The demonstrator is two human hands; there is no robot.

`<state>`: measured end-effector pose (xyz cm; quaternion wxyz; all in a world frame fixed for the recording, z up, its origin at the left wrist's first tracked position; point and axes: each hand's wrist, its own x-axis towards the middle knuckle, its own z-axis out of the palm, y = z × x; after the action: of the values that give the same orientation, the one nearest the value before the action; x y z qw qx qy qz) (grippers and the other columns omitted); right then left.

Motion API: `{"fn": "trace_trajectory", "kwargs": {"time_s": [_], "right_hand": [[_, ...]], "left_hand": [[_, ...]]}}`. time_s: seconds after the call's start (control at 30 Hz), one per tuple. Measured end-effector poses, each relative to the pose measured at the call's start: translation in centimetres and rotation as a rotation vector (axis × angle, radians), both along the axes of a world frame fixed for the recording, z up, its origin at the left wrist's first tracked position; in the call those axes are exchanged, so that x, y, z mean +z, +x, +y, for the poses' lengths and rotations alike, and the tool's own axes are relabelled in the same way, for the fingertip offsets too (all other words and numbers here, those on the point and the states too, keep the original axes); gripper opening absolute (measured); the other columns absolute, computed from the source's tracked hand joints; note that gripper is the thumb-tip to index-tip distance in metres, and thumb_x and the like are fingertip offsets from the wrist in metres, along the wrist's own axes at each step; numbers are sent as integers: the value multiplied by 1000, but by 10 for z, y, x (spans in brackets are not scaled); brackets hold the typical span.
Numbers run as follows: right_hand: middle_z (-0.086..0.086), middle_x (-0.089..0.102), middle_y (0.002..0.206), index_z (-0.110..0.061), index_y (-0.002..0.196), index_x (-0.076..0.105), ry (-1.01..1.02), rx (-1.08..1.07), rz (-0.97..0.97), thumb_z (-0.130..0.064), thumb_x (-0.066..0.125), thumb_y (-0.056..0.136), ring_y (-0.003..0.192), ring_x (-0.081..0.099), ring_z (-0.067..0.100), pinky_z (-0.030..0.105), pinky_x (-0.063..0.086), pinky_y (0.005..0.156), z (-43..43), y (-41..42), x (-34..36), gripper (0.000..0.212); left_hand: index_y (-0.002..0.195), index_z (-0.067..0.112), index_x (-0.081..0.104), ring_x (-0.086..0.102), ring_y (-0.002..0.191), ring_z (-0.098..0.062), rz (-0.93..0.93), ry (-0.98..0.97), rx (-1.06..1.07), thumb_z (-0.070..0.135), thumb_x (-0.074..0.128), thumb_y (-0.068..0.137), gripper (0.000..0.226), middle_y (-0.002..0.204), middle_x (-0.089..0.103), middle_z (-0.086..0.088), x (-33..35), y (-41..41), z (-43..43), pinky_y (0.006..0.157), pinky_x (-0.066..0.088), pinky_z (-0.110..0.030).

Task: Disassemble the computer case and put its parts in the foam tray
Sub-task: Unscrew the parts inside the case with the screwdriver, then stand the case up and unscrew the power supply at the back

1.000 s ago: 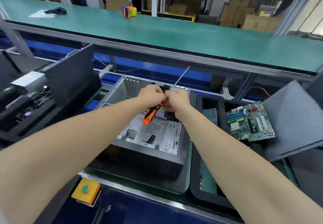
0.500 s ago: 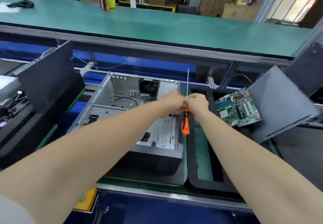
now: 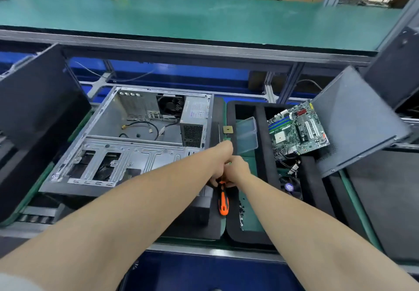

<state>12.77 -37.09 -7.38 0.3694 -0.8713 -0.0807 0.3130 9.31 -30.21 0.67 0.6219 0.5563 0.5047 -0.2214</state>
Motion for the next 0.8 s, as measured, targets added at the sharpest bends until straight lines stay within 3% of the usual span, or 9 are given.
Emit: {"fn": "trace_trajectory", "kwargs": {"time_s": [0.07, 0.17, 0.27, 0.33, 0.43, 0.5, 0.57, 0.7, 0.8], "right_hand": [[13, 71, 86, -17, 89, 66, -14, 8, -36, -17, 64, 97, 66, 70, 27, 31, 56, 42, 0, -1, -3, 9], [15, 73, 90, -12, 89, 68, -41, 33, -96, -14, 67, 92, 63, 71, 28, 34, 61, 48, 1, 0, -4, 4], [13, 73, 92, -6, 99, 69, -63, 63, -127, -16, 73, 86, 78, 74, 31, 48, 66, 70, 0, 0, -6, 16], [15, 74, 92, -4, 97, 70, -61, 70, -128, -16, 74, 84, 83, 74, 33, 52, 65, 77, -1, -1, -6, 18], [15, 75, 90, -11, 77, 66, -34, 78, -120, -14, 76, 84, 86, 75, 34, 54, 65, 79, -2, -1, -9, 12], [15, 75, 90, -13, 76, 63, -12, 69, -116, -14, 77, 84, 86, 75, 34, 54, 64, 80, -3, -1, -11, 16], [16, 74, 97, -13, 84, 62, 8, 38, -117, -18, 78, 86, 91, 74, 35, 51, 63, 82, -4, -1, -12, 17], [9, 73, 108, -15, 102, 67, 52, -36, -272, -30, 69, 96, 100, 68, 30, 36, 53, 80, 3, 2, -1, 16], [4, 73, 107, -18, 104, 68, 215, -113, -405, -26, 59, 101, 103, 66, 26, 34, 47, 80, 20, 2, 23, 13]], "left_hand": [[132, -3, 45, 49, 124, -48, 6, 28, -3, 46, 33, 101, 60, 137, 50, -28, 0, 0, 0, 90, 37, -59], [117, -4, 43, 48, 128, -53, 4, 72, -7, 35, 34, 107, 41, 142, 45, -34, -2, 1, 0, 94, 38, -59], [123, 3, 41, 50, 117, -43, 16, 102, 15, 38, 35, 106, 40, 142, 43, -29, -2, -2, -3, 90, 39, -51], [116, 6, 36, 45, 98, -39, -28, 101, 27, 44, 37, 104, 40, 116, 44, -26, 0, -2, -5, 82, 38, -49], [96, 7, 38, 47, 93, -35, -86, 99, 46, 47, 38, 105, 41, 84, 33, -11, 3, -5, -3, 95, 41, -47], [78, 18, 38, 37, 66, -19, -162, 110, 22, 45, 39, 106, 39, 73, 30, -2, 11, -7, -4, 68, 49, -26], [82, 21, 42, 32, 60, -12, -257, 195, -35, 41, 40, 106, 32, 73, 34, 3, 17, -8, -3, 48, 34, -25], [95, 15, 63, 60, 84, -25, -553, 521, -82, 21, 48, 99, 17, 91, 65, -5, 22, -3, 13, 70, 48, -31], [98, 25, 71, 67, 85, -13, -676, 802, -34, 14, 50, 94, 24, 99, 73, 4, 39, -16, 40, 79, 54, -30]]}}
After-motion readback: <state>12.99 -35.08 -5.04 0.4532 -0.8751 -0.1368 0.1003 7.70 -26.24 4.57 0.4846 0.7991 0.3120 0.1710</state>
